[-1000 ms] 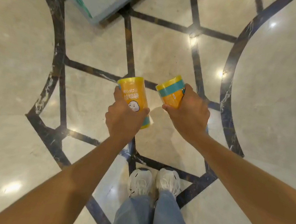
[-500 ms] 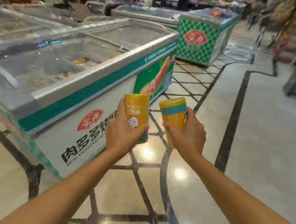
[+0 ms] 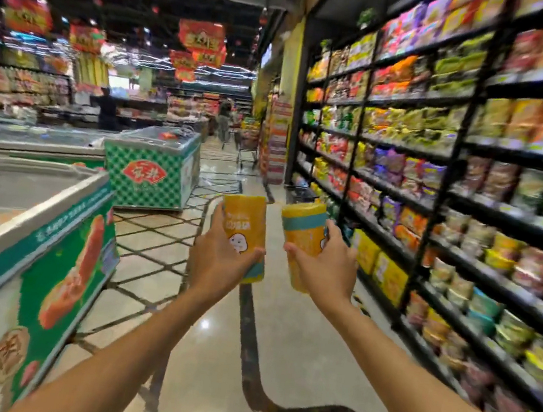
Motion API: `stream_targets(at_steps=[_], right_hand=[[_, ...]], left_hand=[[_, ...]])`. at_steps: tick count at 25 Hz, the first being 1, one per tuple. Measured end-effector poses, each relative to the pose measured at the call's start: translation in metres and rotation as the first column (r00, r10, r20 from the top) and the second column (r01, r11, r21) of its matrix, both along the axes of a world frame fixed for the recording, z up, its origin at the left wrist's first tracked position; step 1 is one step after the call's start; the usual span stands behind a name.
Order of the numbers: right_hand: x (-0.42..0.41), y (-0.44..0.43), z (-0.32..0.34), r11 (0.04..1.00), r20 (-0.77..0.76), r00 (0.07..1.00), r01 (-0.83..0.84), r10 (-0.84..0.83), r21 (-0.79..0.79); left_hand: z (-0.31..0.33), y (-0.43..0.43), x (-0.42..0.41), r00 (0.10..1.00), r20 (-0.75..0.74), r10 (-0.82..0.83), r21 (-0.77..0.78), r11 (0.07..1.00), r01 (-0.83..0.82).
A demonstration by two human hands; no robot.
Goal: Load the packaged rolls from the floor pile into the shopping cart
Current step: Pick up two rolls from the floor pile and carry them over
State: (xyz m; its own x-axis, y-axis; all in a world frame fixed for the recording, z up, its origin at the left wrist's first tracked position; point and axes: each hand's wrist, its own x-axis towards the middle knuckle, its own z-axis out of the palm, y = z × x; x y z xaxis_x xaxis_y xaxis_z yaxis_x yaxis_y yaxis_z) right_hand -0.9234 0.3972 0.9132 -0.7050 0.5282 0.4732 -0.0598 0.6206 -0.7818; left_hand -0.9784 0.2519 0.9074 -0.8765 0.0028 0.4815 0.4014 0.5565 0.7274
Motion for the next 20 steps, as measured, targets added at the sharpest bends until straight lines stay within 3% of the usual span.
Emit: stream_targets(at_steps=[3,7,12,20], right_hand=[[0.057,0.036,0.001,0.962,-0.03,0.962,0.272,-0.273,-0.022],[0.163,0.075,-0.005,0.831,0.005,0.831,0.556,-0.556,0.002],[0.336,0.108,-0.005,0.589,0.006,0.589,0.808,-0.808,-0.01],[0.607,0.133,-0.006,0.217,-0.002,0.217,0.976,-0.976,0.004]], left_hand=[[0.004,0.051,0.027,0.966,0.0,-0.257,-0.012,0.966,0.257],[-0.001,0.118,0.094,0.852,0.022,-0.523,-0.011,0.852,0.524],[-0.002,0.202,0.234,0.58,0.059,-0.813,-0.017,0.58,0.815],[-0.006,0.289,0.494,0.196,0.111,-0.974,0.002,0.197,0.98]])
